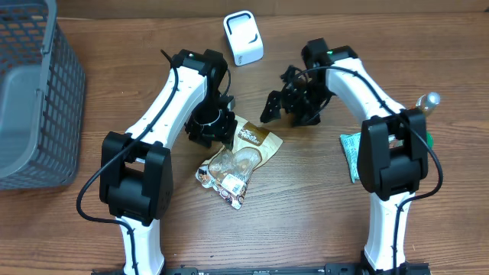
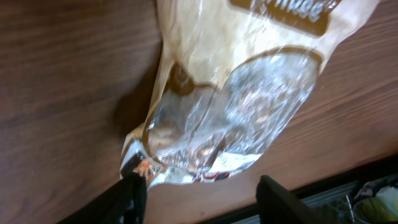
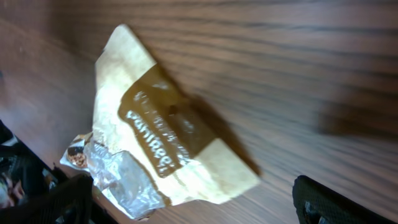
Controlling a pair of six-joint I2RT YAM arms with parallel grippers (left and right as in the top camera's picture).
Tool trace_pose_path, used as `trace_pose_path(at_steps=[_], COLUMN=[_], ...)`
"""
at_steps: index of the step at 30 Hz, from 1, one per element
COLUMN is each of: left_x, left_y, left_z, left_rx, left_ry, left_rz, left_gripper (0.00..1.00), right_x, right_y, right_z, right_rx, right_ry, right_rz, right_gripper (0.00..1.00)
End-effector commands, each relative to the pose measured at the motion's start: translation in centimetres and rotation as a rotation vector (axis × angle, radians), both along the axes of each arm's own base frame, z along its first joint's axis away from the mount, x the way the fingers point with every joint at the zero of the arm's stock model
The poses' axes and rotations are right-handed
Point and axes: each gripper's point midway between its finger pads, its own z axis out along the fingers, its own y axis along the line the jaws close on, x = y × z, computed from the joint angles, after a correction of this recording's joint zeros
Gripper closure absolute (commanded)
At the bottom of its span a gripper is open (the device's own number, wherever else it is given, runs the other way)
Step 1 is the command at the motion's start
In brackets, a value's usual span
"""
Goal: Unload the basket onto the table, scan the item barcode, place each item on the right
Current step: 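Close both grippers on the clear snack bag from either side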
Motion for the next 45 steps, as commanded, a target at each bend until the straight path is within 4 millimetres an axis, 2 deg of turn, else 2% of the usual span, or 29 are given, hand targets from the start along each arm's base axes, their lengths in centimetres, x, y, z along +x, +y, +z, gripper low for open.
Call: trace_pose_path(at_steps=[1, 8, 12, 17, 24, 27, 30, 31, 34, 38, 42, 45], left_x=[-1.7, -4.6, -5.4, -4.7, -3.7, -3.6, -3.6, -3.6, -2.9, -1.6, -3.0, -4.5], left_y=[0.9, 2.1, 2.5, 2.5, 3.9, 3.8, 3.6, 3.4, 2.3, 2.5, 3.3, 3.8], left_z=[-1.1, -4.4, -5.5, -6.4, -6.9, -6.9, -6.7, -6.6, -5.3, -2.9, -1.6, -1.8], left_rx=[0.048, 0.086, 0.097, 0.096, 0.193, 0.185, 0.166, 0.151, 0.062, 0.048, 0.071, 0.094], left_ry=[0.071, 0.156, 0.171, 0.132, 0.075, 0.074, 0.077, 0.078, 0.076, 0.068, 0.143, 0.205], left_rz=[0.018, 0.016, 0.014, 0.011, 0.029, 0.031, 0.01, -0.002, -0.016, 0.009, 0.021, 0.032], left_gripper=[0.45, 0.46, 0.46, 0.5, 0.52, 0.49, 0.55, 0.54, 0.51, 0.46, 0.41, 0.44], right_x=[-1.0, -3.0, -3.4, -4.1, -4.6, -4.5, -4.5, -4.5, -4.2, -4.2, -4.2, -4.3], right_y=[2.1, 4.0, 3.7, 3.6, 3.4, 3.5, 3.5, 3.5, 3.6, 3.6, 3.6, 3.6], right_z=[1.1, -0.6, -1.8, -2.4, -2.9, -2.9, -2.9, -2.9, -2.9, -2.9, -2.9, -2.9], right_rx=[0.031, 0.004, -0.055, -0.065, -0.071, -0.069, -0.069, -0.068, -0.064, -0.064, -0.064, -0.065], right_ry=[-0.024, 0.0, 0.005, 0.025, 0.04, 0.035, 0.034, 0.033, 0.021, 0.021, 0.022, 0.024], right_rz=[0.061, 0.104, 0.091, 0.098, 0.098, 0.098, 0.098, 0.098, 0.098, 0.098, 0.098, 0.098], right_gripper=[0.0, 0.0, 0.0, 0.0, 0.01, 0.01, 0.01, 0.01, 0.01, 0.0, 0.0, 0.0])
